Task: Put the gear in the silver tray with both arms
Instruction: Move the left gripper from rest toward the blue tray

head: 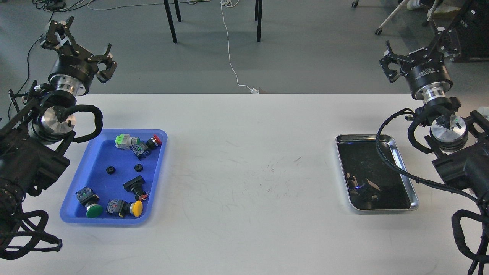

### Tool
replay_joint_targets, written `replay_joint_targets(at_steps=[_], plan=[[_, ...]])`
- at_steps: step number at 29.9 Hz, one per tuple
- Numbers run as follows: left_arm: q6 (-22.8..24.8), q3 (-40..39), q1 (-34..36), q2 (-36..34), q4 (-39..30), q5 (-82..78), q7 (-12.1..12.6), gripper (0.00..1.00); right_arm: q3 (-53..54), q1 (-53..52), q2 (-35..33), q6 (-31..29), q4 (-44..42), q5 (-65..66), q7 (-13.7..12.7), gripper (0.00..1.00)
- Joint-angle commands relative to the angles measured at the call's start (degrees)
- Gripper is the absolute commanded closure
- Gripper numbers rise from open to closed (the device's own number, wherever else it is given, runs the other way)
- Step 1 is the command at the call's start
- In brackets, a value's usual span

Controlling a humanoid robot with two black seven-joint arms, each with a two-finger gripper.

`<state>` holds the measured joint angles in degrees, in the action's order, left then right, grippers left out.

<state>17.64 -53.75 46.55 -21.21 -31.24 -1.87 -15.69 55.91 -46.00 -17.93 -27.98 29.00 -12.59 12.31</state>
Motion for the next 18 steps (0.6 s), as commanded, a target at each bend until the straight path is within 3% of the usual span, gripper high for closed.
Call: replay_joint_targets(at_steps=[1, 6, 13, 18], plan=[[-0.2, 0.3, 0.0, -0.1, 0.0, 0.1, -0.2, 0.02, 0.0, -0.1, 0.0, 0.0, 0.3, -0.1, -0.1, 0.00], [-1.2, 0.2, 0.0, -0.3, -0.1, 0.3, 0.3, 0.02, 0.0, -0.4, 0.0, 0.0, 0.7, -0.1, -0.1, 0.00], [0.0, 0.2, -0.5, -1.9, -3.1, 0.8, -2.7, 0.02, 0.0, -0.9, 0.0, 0.0, 0.4, -0.1, -0.5, 0.00], [-0.2, 1.7, -2.2, -5.8, -9.8, 0.1, -2.2, 0.02, 0.1, -1.3, -0.6, 0.0, 0.3, -0.1, -0.7, 0.00]])
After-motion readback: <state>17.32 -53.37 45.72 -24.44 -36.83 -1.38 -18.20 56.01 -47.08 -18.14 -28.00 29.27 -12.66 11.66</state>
